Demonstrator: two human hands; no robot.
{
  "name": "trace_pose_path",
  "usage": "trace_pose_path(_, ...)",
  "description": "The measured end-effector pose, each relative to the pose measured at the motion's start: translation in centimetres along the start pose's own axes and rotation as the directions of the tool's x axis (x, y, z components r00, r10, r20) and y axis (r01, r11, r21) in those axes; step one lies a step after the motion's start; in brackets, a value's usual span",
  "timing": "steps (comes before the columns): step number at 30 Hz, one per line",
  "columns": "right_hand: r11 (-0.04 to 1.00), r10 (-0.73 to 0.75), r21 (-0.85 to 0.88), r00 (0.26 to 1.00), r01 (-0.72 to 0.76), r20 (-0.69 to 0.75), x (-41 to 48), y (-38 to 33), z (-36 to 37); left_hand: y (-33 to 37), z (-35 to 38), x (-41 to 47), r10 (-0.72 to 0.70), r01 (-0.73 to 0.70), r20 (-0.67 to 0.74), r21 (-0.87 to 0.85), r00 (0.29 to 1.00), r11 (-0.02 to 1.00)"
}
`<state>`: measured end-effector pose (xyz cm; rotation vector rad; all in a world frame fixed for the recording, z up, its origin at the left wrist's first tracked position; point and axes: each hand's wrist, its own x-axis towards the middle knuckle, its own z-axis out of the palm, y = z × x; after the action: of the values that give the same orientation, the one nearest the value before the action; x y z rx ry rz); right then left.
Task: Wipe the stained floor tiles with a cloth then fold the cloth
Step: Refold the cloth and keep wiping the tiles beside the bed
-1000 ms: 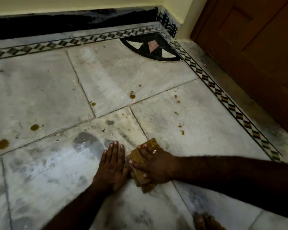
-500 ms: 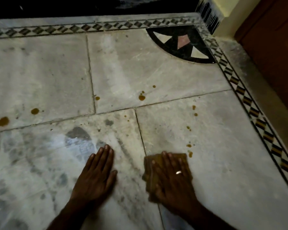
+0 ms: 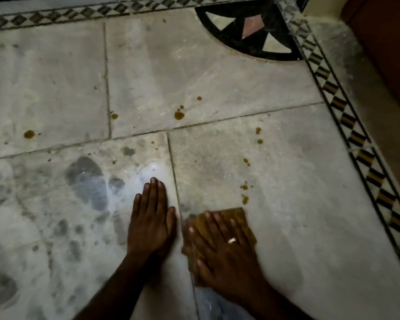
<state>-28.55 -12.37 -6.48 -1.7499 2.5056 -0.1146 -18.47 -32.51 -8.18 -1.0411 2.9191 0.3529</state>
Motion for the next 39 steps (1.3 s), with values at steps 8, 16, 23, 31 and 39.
trace_pose_path(8,0.864,0.5,-0.037,0.864,-0.502,-0.051,0.7,8.8,-0.9,2.7,0.6,0.0,0.097,-0.097,-0.004,0.012,0.995,0.995)
trace_pose_path(16,0.984,0.176,0.004,0.984,-0.176,-0.028,2.8,4.7,-0.9,3.6,0.9,0.3,0.09,-0.09,-0.009,-0.001,0.996,0.996)
trace_pose_path(23,0.92,0.378,-0.074,0.922,-0.385,-0.088,-6.7,11.2,-0.9,3.7,1.2,0.2,0.095,-0.095,-0.048,-0.006,0.994,0.995)
trace_pose_path(31,0.92,0.387,-0.028,0.917,-0.391,-0.098,3.3,10.1,-0.4,3.6,1.4,0.0,0.099,-0.1,-0.042,-0.014,0.994,0.995)
trace_pose_path(39,0.93,0.351,-0.073,0.93,-0.359,-0.107,-7.4,11.7,-1.1,4.0,1.4,-0.2,0.098,-0.097,-0.067,0.014,0.993,0.995)
